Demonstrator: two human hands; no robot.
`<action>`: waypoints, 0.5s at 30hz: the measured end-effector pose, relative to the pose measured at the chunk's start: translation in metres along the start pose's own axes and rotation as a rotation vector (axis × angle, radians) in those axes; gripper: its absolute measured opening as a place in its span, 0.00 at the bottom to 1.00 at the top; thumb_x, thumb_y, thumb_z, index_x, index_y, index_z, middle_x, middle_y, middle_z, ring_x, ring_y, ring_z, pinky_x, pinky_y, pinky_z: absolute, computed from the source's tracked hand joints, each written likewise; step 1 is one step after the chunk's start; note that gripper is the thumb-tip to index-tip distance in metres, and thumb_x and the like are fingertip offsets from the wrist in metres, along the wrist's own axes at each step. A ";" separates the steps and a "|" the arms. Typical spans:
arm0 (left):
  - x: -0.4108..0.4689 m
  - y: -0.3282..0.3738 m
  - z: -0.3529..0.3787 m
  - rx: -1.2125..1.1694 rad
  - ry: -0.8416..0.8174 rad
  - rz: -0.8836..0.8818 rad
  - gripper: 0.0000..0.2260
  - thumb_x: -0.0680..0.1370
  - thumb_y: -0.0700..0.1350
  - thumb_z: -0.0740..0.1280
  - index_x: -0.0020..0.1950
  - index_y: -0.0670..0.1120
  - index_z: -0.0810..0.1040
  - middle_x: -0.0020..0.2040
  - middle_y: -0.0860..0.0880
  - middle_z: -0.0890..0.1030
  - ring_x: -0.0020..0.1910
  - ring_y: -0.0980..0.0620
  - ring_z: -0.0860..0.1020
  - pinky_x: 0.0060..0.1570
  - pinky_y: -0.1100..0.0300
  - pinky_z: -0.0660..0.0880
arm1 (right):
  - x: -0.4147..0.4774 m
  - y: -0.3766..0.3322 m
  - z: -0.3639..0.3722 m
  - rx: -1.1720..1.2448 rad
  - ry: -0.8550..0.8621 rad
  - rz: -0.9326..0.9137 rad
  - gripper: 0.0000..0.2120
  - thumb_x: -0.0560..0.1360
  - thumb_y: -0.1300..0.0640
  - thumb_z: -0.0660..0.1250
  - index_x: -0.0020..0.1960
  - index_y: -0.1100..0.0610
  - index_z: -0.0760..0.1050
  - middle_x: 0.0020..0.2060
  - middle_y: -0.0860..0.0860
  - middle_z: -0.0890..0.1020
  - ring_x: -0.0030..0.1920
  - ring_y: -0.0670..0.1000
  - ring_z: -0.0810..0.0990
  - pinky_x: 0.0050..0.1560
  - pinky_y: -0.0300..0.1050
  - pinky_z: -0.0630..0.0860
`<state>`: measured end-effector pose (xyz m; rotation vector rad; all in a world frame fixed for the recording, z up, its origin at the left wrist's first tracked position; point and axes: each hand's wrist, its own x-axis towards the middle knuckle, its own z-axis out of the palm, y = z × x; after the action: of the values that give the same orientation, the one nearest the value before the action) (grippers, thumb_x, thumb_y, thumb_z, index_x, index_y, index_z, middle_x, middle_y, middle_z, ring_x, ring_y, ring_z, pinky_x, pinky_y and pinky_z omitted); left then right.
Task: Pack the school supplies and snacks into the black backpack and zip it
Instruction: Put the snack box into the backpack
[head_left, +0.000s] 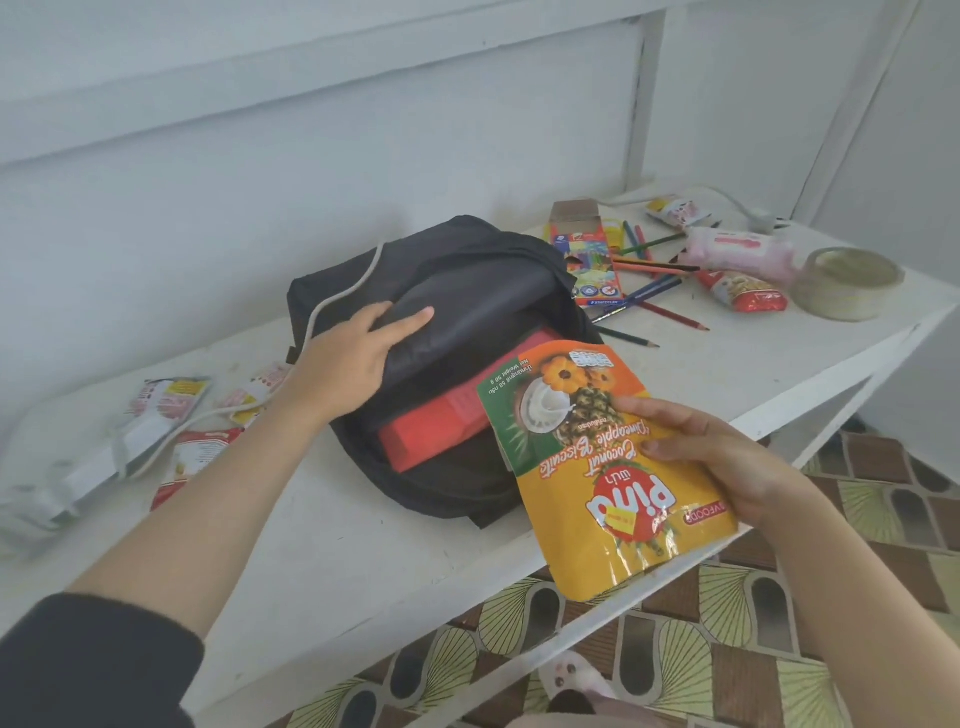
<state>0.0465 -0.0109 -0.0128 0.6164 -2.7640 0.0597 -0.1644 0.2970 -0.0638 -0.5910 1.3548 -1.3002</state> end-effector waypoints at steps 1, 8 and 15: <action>-0.002 0.000 0.002 0.008 -0.030 -0.003 0.22 0.81 0.48 0.56 0.72 0.66 0.58 0.74 0.46 0.63 0.65 0.40 0.70 0.56 0.49 0.72 | 0.000 -0.001 0.000 -0.008 -0.004 -0.002 0.36 0.52 0.49 0.82 0.59 0.44 0.78 0.56 0.56 0.82 0.52 0.62 0.82 0.45 0.53 0.81; -0.001 -0.002 0.001 0.138 -0.084 0.004 0.34 0.73 0.62 0.65 0.70 0.70 0.47 0.57 0.41 0.75 0.49 0.40 0.78 0.44 0.52 0.74 | 0.004 -0.016 0.005 -0.053 -0.042 -0.025 0.22 0.67 0.61 0.72 0.59 0.46 0.79 0.55 0.57 0.82 0.50 0.62 0.82 0.47 0.55 0.81; 0.017 -0.008 -0.036 -0.169 0.063 -0.012 0.24 0.74 0.54 0.68 0.67 0.69 0.65 0.55 0.48 0.81 0.53 0.46 0.77 0.50 0.55 0.71 | 0.026 -0.043 0.020 -0.109 -0.120 -0.064 0.20 0.67 0.61 0.70 0.56 0.45 0.81 0.54 0.55 0.83 0.50 0.61 0.82 0.47 0.54 0.80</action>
<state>0.0455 -0.0214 0.0261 0.5761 -2.6688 -0.1536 -0.1666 0.2555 -0.0300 -0.7804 1.3221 -1.2273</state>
